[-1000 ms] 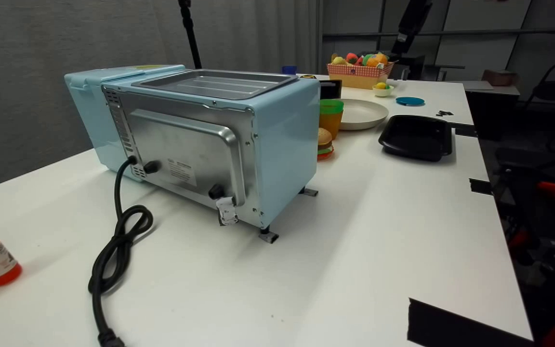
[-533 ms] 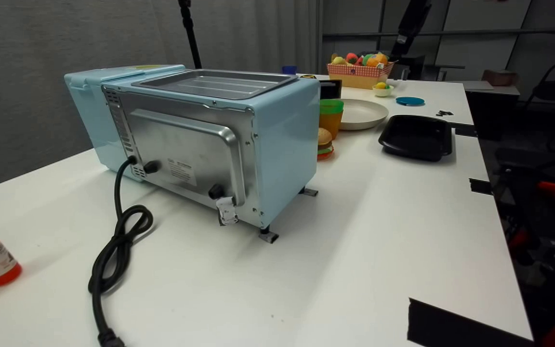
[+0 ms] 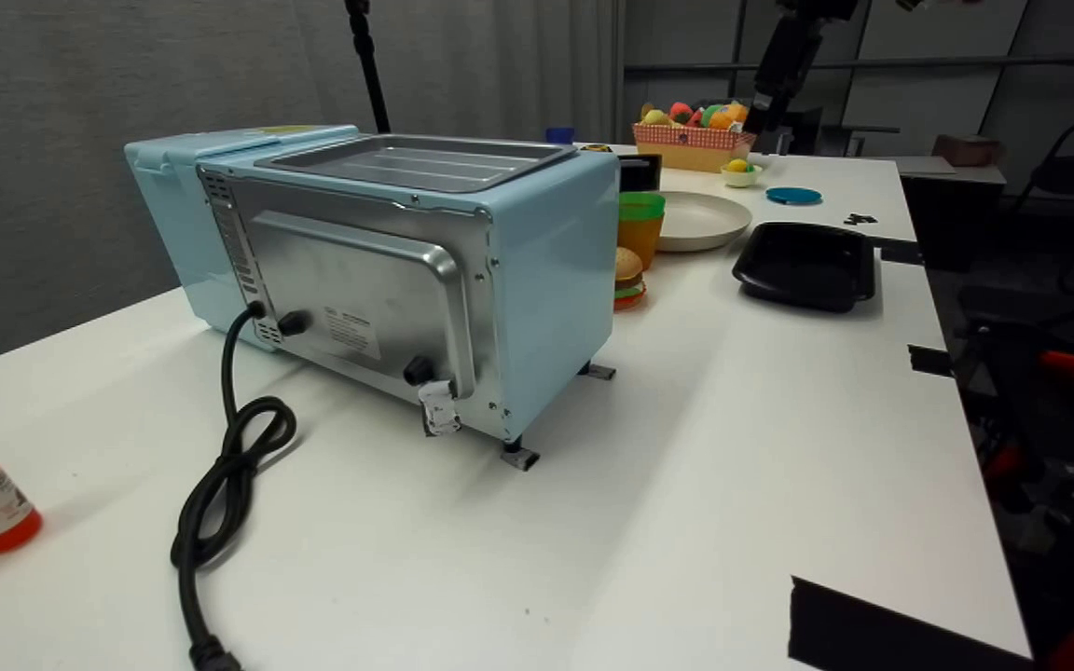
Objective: Pour the things in the green cup onto the plate
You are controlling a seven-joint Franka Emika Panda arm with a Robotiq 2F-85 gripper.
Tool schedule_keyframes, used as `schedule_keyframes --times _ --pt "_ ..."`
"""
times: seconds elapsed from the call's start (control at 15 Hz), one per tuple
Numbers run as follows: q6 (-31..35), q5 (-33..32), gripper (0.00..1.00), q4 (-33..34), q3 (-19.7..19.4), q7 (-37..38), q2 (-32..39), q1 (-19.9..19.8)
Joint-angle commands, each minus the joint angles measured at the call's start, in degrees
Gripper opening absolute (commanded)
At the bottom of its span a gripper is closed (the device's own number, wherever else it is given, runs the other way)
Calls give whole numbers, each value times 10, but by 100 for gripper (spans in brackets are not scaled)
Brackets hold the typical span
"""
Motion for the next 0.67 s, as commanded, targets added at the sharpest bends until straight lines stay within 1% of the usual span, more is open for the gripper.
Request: schedule_keyframes --times 0.0,0.2,0.4,0.6 --pt "46 75 100 11 4 -17 45 14" --pt "86 137 100 23 15 -26 78 23" --pt "103 195 100 48 32 -36 112 29" --pt "114 237 100 79 52 -45 150 26"
